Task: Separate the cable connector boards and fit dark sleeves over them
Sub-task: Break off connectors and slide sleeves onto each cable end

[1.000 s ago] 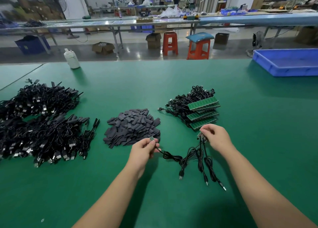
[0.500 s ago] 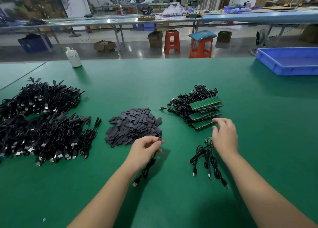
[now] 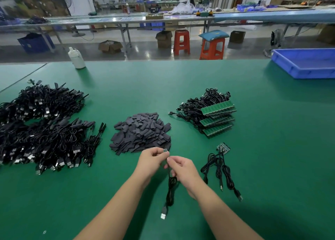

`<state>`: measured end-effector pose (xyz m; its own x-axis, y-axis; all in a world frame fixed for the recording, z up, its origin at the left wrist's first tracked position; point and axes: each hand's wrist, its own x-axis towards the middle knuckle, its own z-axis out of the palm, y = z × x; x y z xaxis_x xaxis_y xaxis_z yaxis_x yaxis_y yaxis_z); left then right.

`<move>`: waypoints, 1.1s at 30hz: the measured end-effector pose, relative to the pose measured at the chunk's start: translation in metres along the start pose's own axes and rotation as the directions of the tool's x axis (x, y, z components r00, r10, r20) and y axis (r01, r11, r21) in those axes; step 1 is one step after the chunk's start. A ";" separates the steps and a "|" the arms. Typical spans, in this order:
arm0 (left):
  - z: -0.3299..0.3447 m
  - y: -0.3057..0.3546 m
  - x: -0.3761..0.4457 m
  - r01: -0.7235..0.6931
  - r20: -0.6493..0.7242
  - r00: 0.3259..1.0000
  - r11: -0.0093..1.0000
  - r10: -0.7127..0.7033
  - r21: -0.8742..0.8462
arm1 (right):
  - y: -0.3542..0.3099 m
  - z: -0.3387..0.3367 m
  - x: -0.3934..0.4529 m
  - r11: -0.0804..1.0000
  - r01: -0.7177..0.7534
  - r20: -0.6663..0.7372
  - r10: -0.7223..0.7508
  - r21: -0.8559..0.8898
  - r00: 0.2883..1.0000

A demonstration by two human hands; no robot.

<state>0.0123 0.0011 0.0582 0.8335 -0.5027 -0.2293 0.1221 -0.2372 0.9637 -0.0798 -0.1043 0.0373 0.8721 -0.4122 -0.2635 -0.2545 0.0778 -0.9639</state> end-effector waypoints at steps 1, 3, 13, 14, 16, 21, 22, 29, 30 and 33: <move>-0.002 -0.003 0.001 0.026 -0.010 1.000 1.000 -0.026 -0.011 | 0.001 0.002 0.000 1.000 -0.003 0.014 0.003 -0.003 1.000; -0.004 -0.008 0.001 0.058 -0.025 0.998 0.998 -0.059 -0.037 | 0.003 0.003 -0.001 1.000 -0.016 0.042 0.016 0.005 0.999; -0.018 -0.021 0.013 0.127 -0.028 0.991 0.992 -0.127 -0.030 | 0.011 -0.002 0.011 0.966 0.010 -0.072 -0.029 -0.259 0.997; -0.023 -0.023 0.018 0.083 -0.132 0.988 0.995 -0.076 0.055 | 0.012 -0.003 0.011 0.970 0.002 -0.095 -0.026 -0.242 0.995; -0.036 -0.033 0.029 0.047 -0.317 0.944 0.915 0.090 0.401 | 0.015 -0.005 0.010 0.989 -0.011 -0.126 -0.007 -0.146 0.992; -0.050 -0.051 0.038 0.151 -0.321 0.938 0.682 0.129 0.716 | 0.021 -0.007 0.004 0.997 -0.041 -0.112 0.034 -0.064 0.993; -0.049 -0.052 0.039 0.153 -0.315 0.940 0.665 0.130 0.731 | 0.021 -0.007 0.003 0.996 -0.042 -0.104 0.035 -0.073 0.994; -0.052 -0.045 0.044 0.196 -0.310 0.949 0.659 0.061 0.727 | 0.018 -0.007 0.000 0.983 -0.039 -0.017 0.037 -0.179 0.999; -0.055 -0.042 0.045 0.210 -0.303 0.952 0.654 0.030 0.727 | 0.019 -0.007 0.001 0.981 -0.029 -0.006 0.029 -0.191 1.000; -0.066 -0.037 0.047 0.254 -0.275 0.959 0.647 -0.071 0.719 | 0.021 -0.009 0.002 0.974 0.003 0.029 0.004 -0.225 1.000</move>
<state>0.0825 0.0407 0.0205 0.9388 -0.2363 -0.2504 -0.0965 -0.8788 0.4674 -0.0872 -0.1115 0.0171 0.8829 -0.3857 -0.2679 -0.3394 -0.1299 -0.9316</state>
